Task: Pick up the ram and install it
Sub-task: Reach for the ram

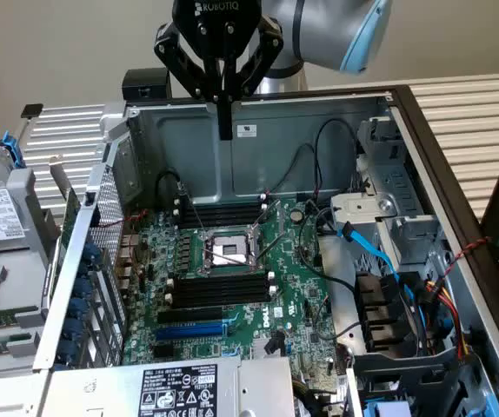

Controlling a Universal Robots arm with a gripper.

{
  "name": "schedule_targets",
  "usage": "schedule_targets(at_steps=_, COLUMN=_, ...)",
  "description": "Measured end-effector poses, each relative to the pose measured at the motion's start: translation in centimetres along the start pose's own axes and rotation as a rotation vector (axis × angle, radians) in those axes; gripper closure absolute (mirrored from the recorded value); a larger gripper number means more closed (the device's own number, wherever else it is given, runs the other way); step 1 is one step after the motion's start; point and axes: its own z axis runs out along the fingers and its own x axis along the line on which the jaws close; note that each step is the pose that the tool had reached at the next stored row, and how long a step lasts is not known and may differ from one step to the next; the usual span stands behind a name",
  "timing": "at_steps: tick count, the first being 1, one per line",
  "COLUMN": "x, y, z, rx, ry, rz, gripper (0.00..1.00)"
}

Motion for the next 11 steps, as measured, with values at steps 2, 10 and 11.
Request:
schedule_targets(at_steps=2, x=0.00, y=0.00, z=0.00, rx=0.0000, ry=0.0000, rz=0.000, gripper=0.90)
schedule_targets(at_steps=10, x=0.00, y=0.00, z=0.00, rx=-0.0011, ry=-0.0007, rz=0.000, gripper=0.90)
schedule_targets(at_steps=11, x=0.01, y=0.00, z=0.01, rx=-0.0011, ry=-0.0007, rz=0.000, gripper=0.90)
